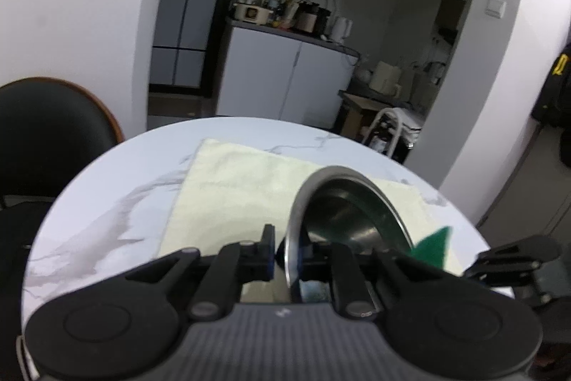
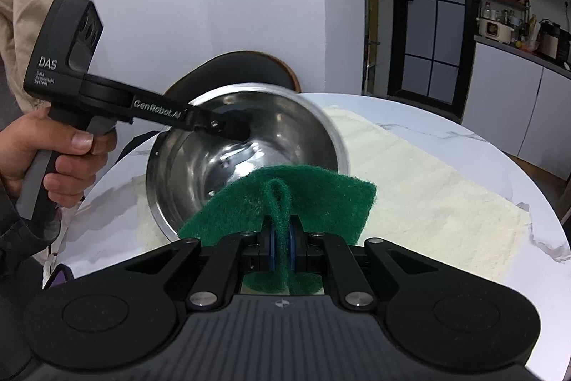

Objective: Clean bowl
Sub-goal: 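Tilt the bowl up with the left gripper while the right brings the pad inside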

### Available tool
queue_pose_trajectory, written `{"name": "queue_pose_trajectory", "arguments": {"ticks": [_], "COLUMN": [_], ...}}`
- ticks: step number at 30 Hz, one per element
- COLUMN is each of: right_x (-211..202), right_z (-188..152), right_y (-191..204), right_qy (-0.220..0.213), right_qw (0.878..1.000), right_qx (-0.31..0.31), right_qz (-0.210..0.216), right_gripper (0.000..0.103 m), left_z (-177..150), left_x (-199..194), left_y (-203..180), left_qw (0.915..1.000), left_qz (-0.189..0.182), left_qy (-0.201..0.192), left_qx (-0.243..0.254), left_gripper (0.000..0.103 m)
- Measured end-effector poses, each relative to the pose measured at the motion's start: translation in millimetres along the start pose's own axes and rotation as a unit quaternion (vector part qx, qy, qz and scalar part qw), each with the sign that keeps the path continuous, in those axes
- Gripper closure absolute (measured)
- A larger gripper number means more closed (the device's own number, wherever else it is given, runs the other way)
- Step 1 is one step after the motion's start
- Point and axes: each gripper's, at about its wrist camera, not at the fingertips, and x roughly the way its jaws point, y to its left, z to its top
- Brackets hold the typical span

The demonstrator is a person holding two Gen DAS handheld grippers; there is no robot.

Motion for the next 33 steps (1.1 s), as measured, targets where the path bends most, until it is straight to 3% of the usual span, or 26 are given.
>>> {"name": "queue_pose_trajectory", "arguments": {"ticks": [16, 33], "right_x": [6, 5], "right_z": [-6, -7], "right_y": [6, 8], "right_qy": [0.033, 0.035], "right_qw": [0.999, 0.999], "right_qx": [-0.006, -0.009], "right_qz": [-0.008, -0.036], "right_gripper": [0.095, 0.095], "left_z": [-13, -17], "left_x": [5, 9], "left_y": [-17, -21], "left_qw": [0.9982, 0.9980], "left_qz": [-0.014, -0.022], "left_qy": [0.029, 0.043], "left_qx": [0.051, 0.041], "left_gripper": [0.088, 0.085]}}
